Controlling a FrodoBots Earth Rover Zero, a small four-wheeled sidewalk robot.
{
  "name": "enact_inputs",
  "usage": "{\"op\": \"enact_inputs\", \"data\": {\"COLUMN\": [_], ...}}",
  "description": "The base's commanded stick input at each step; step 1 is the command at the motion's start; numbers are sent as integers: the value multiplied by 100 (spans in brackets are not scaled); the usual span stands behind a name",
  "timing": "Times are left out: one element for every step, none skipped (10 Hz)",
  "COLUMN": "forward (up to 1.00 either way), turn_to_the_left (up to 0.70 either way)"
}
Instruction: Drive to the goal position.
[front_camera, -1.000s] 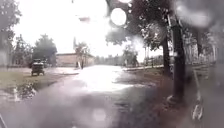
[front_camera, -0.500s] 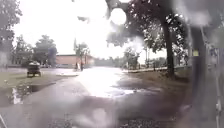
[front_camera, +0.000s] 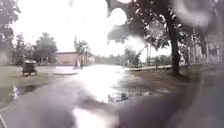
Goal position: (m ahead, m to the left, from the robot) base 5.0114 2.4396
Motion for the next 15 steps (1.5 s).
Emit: {"op": "enact_inputs", "data": {"forward": [85, 85, 85, 85, 85, 85, 85, 85, 85, 85, 85, 85, 85, 85, 85], "turn_to_the_left": [0, 0, 0, 0, 0, 0, 0, 0, 0, 0, 0, 0, 0, 0, 0]}}
